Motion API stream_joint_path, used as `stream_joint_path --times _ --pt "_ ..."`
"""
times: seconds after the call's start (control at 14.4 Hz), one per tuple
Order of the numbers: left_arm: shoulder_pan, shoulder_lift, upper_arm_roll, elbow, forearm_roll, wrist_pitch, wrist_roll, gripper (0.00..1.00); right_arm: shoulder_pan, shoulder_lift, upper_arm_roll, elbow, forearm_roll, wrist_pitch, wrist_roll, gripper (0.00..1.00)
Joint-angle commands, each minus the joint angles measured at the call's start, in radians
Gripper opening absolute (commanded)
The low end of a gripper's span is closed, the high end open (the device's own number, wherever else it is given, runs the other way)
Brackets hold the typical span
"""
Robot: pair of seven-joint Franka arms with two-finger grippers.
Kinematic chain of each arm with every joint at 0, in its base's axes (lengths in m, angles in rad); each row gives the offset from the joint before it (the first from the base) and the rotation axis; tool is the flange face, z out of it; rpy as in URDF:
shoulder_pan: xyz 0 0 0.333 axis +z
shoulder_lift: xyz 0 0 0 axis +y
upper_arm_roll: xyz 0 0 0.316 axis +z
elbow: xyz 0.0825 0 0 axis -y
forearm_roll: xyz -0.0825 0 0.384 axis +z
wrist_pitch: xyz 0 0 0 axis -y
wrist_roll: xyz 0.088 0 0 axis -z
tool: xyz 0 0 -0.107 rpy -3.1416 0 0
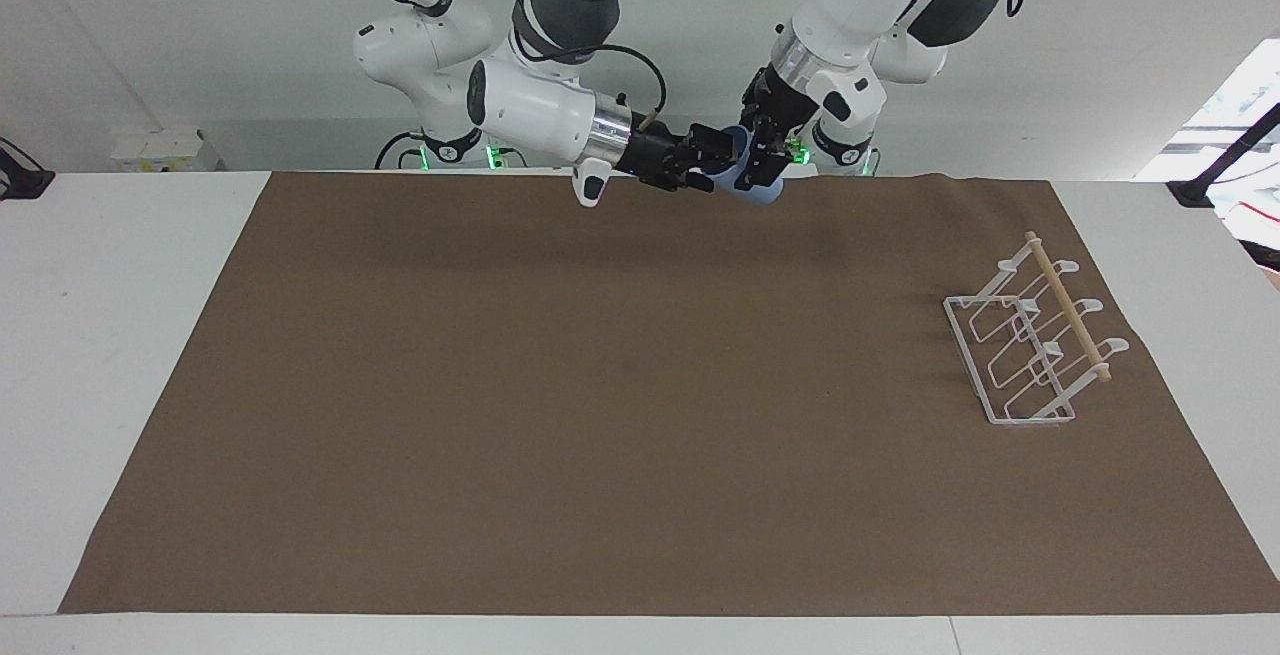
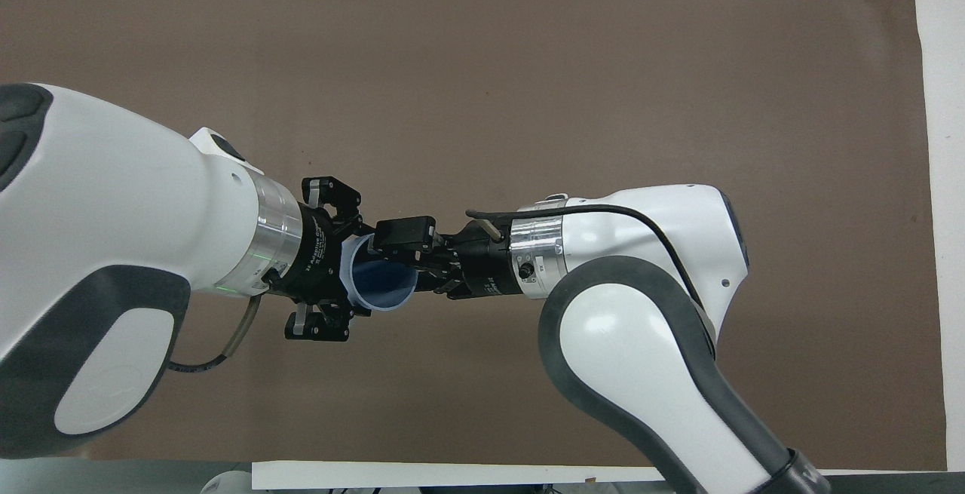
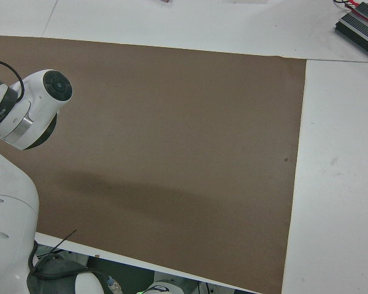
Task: Hang cup on cup holder
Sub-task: 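Open the right gripper and withdraw it from the cup rim, then carry the cup with the left gripper above the wire rack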
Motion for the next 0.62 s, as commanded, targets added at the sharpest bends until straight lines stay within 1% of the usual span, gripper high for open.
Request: stream_joint_path --times 0.0,0.14,0.21,0.35,0.49,0.56 --pt "-0.01 -0.025 0.006 -0.03 -0.001 -0.033 0.013 0.0 -0.073 -0.045 -0.004 0.01 -0.11 -0.085 0.011 1.0" --pt "-0.005 -0.026 0.006 -0.031 0.029 -0.052 0.021 0.0 -0.154 -0.085 -0.005 0.01 -0.23 -0.206 0.011 1.0" --pt "-0.004 -0.026 0.006 -0.027 0.052 -0.067 0.021 0.0 -0.205 -0.103 -0.005 0.013 -0.287 -0.287 0.011 1.0" --pt "-0.003 -0.025 0.008 -0.021 0.086 -0.088 0.023 0.0 -0.314 -0.144 -0.005 0.017 -0.44 -0.444 0.005 1.0" --pt "-0.005 -0.023 0.008 -0.008 0.201 -0.131 0.029 0.0 -0.398 -0.183 -0.005 0.025 -0.621 -0.553 0.0 1.0" --pt "-0.011 -0.023 0.006 -0.007 0.262 -0.15 0.033 0.0 -0.42 -0.188 -0.005 0.036 -0.716 -0.593 0.0 1.0"
